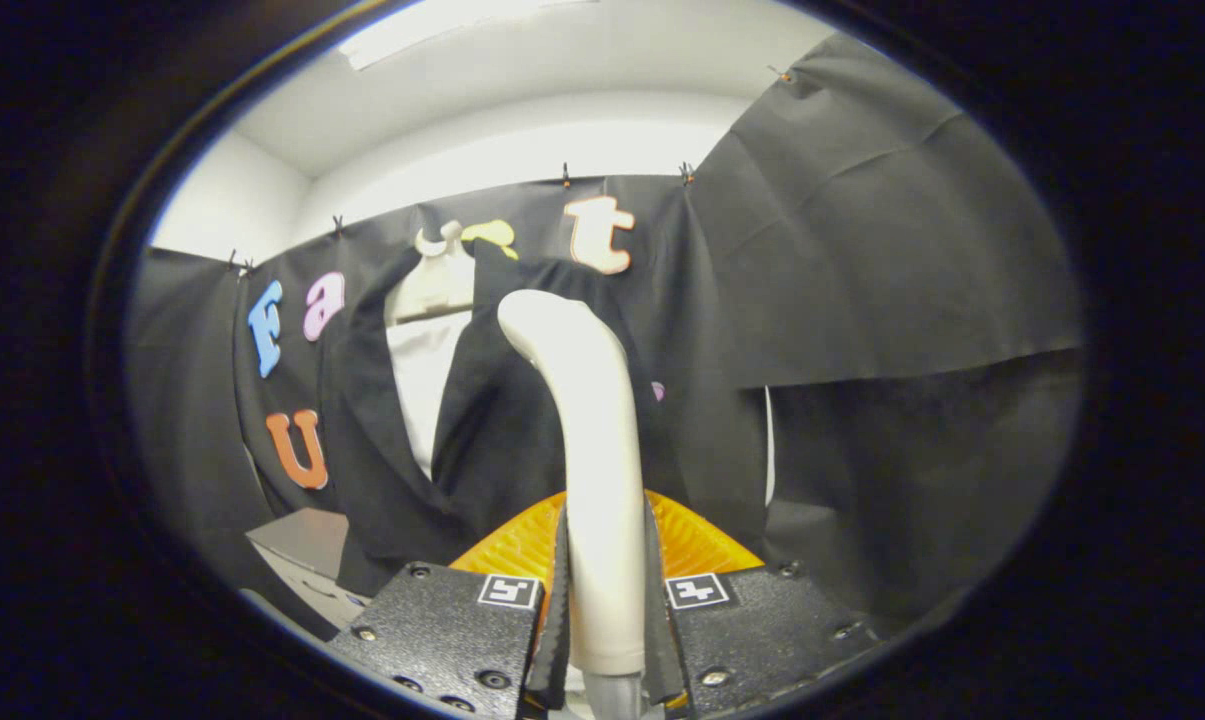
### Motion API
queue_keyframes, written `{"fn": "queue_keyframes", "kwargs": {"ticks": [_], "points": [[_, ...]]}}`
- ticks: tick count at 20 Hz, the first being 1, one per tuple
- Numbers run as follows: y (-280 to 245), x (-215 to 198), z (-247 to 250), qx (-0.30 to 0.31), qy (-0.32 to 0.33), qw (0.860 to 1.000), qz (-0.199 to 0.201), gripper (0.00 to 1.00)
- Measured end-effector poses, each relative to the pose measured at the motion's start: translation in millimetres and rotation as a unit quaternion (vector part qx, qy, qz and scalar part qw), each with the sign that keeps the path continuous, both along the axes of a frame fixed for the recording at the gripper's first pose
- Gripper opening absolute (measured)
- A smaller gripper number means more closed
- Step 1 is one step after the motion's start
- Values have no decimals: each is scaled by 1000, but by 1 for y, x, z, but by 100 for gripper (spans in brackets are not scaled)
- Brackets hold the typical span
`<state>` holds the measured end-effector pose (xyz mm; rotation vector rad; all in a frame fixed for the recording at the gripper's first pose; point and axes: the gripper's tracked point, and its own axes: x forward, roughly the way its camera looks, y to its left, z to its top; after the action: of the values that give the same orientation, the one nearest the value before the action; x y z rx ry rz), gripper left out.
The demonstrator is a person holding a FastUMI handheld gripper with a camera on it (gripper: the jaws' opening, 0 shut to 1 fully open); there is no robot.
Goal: Iron the clothes twice with a garment steamer, once on the left side and once on the right side.
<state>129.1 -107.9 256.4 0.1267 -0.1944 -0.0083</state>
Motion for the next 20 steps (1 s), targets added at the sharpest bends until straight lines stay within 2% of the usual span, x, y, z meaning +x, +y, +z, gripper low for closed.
{"fn": "queue_keyframes", "kwargs": {"ticks": [5,10,15,20], "points": [[1,24,50,-1,-51,999,20,33],[4,48,76,-4,-71,997,3,33],[23,64,60,-7,-54,999,-3,33],[31,61,36,-24,-42,999,-20,33]]}}
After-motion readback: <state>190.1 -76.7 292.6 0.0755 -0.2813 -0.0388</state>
